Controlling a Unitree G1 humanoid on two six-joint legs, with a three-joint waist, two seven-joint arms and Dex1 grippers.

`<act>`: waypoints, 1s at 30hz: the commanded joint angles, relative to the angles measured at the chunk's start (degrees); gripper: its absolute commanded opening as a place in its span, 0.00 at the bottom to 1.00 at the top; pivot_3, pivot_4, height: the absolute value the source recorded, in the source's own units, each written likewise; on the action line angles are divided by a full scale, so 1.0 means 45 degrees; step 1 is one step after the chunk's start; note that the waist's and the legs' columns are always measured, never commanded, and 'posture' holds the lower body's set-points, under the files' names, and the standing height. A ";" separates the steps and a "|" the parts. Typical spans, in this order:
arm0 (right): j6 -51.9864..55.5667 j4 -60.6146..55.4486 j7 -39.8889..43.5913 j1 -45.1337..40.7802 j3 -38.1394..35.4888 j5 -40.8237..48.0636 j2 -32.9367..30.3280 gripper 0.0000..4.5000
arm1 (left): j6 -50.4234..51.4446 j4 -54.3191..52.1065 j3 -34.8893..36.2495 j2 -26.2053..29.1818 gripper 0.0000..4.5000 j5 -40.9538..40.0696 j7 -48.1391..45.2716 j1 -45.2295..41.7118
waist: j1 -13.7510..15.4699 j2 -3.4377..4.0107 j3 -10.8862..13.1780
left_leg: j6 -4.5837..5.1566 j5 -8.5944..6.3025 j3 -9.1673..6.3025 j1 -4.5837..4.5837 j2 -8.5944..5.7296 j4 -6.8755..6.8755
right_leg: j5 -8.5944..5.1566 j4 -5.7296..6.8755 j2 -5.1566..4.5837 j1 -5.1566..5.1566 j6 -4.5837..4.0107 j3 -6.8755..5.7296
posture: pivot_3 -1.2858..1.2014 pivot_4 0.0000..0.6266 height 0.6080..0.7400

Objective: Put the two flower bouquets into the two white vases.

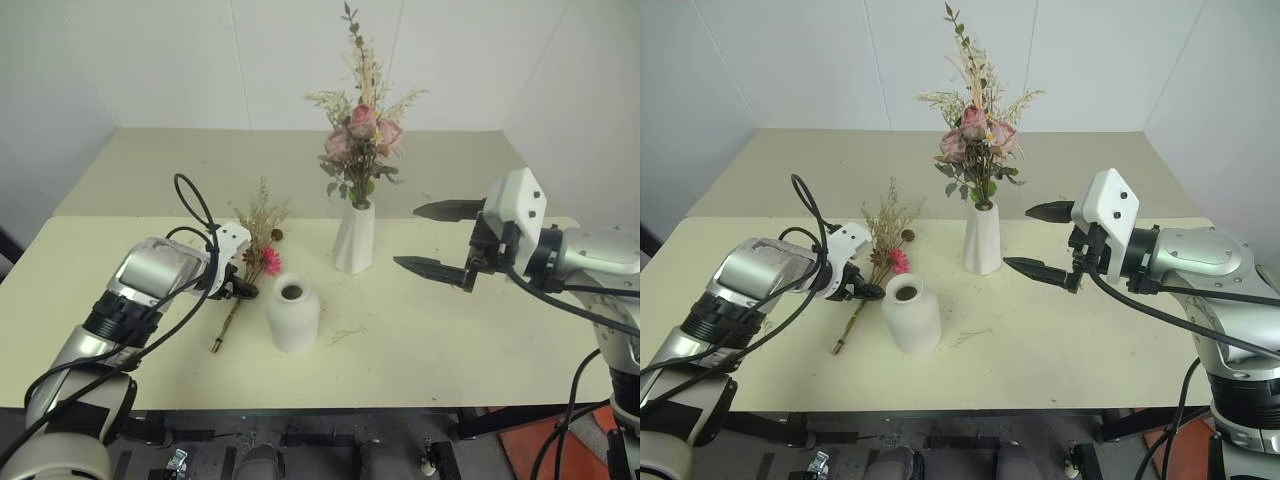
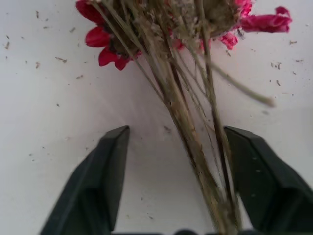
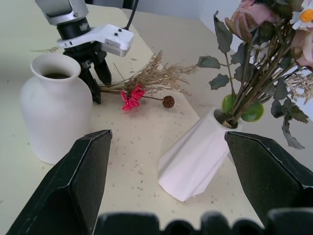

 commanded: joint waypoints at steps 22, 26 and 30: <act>-0.0158 -0.0031 -0.0225 0.0489 -0.0589 0.0188 -0.0451 0.97 | -0.6661 -0.2821 0.9268 -0.2218 0.01 -0.4453 -0.0275 0.2214 | 0.0020 -0.0011 0.0006 | -0.0004 0.0002 -0.0001 -0.0012 0.0003 0.0012 | 0.0008 0.0002 -0.0017 0.0001 -0.0002 -0.0011 | 0.52 0.24 1.00; -0.0182 0.0054 -0.0229 0.0539 -0.0578 0.0155 -0.0481 0.97 | -0.5406 -0.3610 1.0307 -0.2177 0.01 -0.7900 -0.1593 0.2063 | 0.0017 -0.0011 0.0006 | -0.0004 0.0002 -0.0001 0.0009 0.0001 0.0013 | 0.0008 0.0001 -0.0018 0.0025 0.0002 -0.0011 | 0.52 0.24 1.00; -0.0192 0.0022 -0.0202 0.0599 -0.0574 0.0176 -0.0496 0.97 | -0.4812 -0.3930 1.0212 -0.2185 0.01 -0.9851 -0.1952 0.1722 | -0.0006 -0.0011 0.0006 | -0.0004 0.0002 -0.0004 0.0013 0.0001 0.0014 | 0.0008 0.0004 -0.0014 0.0025 0.0004 -0.0010 | 0.52 0.24 1.00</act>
